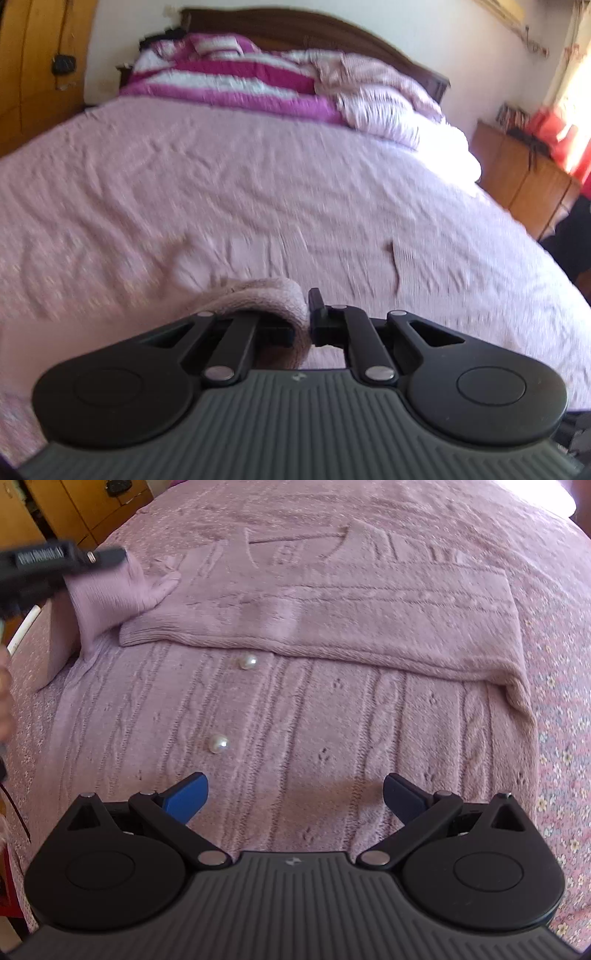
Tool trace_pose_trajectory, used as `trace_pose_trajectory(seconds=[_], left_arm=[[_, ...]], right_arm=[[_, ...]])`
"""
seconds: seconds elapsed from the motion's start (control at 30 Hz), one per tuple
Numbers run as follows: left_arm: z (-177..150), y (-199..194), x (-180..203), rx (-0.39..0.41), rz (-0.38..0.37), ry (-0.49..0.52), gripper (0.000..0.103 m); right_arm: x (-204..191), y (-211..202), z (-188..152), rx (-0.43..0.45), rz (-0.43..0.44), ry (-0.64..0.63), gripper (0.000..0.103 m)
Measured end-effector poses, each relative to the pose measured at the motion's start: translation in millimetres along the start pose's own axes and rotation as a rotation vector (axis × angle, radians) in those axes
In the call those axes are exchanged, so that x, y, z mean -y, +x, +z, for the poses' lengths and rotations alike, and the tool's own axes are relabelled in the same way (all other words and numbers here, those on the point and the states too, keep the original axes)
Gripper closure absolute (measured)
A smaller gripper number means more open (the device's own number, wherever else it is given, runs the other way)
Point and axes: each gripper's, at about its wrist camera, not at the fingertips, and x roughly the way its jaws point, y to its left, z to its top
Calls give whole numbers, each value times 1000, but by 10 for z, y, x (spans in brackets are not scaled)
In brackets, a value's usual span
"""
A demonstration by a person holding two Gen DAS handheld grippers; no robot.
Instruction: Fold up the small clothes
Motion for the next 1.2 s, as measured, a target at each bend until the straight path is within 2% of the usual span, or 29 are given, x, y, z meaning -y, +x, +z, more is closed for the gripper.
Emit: trace_pose_trajectory(seconds=[0.17,0.23,0.27,0.33,0.4,0.6,0.87,1.0,1.2], left_arm=[[-197,118,-53,-82,-23,-6,92],[-235,129,-95,-121,-27,-13,73],[-247,118,-119,-135,-31,-19,67],[-267,62,-150,-149,-40,-25,50],[-289,-31,-181,-169,-30,-15,42],[-373,-337,-382,-198,-9,-13,42],[-553,-599,-711,-204,101,-63,42],[-573,-690,-833,-212,134,-51,42],[-627,-818,-1032,-232,179,-70,42]], right_arm=[[56,41,-15,-2,8,15,0],[51,48,-15,-1,10,16,0],[48,49,-12,0,10,17,0],[42,59,6,-1,13,20,0],[23,57,41,-6,22,16,0],[-213,-15,299,-6,56,-39,0],[-971,-133,717,48,95,-235,0],[-1322,-139,815,78,142,-280,0],[-1786,-3,906,65,180,-344,2]])
